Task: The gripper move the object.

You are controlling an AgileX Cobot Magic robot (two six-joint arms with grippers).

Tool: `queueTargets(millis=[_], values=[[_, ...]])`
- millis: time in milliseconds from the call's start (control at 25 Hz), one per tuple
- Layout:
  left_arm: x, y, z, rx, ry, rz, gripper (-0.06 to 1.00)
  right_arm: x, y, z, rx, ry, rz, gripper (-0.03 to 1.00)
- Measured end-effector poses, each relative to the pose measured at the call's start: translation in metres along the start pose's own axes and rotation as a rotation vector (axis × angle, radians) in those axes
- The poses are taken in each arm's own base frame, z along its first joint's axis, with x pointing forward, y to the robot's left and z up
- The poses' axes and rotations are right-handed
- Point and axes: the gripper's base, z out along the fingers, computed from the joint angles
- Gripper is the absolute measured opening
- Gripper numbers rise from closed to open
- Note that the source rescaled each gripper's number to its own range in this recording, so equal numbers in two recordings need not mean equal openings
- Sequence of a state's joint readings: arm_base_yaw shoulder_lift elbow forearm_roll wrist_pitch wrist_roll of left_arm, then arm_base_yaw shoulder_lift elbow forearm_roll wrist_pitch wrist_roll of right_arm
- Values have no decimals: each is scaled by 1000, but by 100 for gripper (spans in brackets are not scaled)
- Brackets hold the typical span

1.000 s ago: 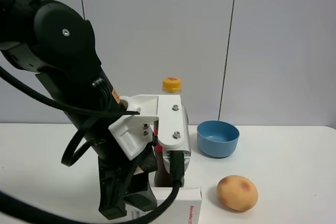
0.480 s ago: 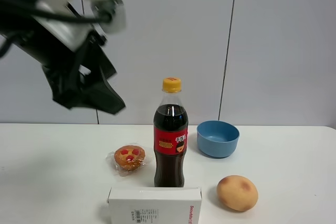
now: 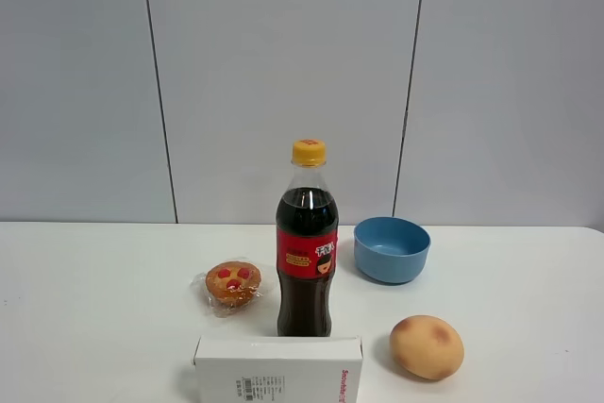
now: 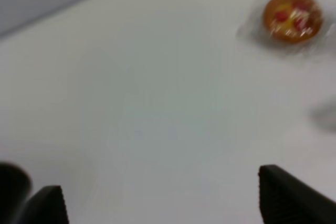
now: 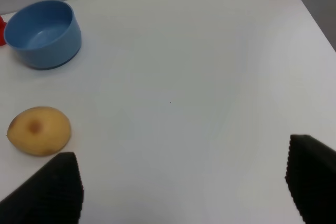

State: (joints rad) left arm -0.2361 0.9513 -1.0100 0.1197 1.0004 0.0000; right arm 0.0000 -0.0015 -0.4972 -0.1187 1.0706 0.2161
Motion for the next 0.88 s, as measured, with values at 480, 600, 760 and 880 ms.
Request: queueTargets(millis=[480,600,760,880], values=[[72,18,-96,-166,-142,-176,90,0,0,0,0,0,0,100],[98,14,-113,-200,-225,-177,93,0,0,0,0,0,0,100],[131,11,-128,-250,-329,-220,93,0,0,0,0,0,0,100],[151,7,-133,-266,-387,-233,93,0,0,0,0,0,0,100]])
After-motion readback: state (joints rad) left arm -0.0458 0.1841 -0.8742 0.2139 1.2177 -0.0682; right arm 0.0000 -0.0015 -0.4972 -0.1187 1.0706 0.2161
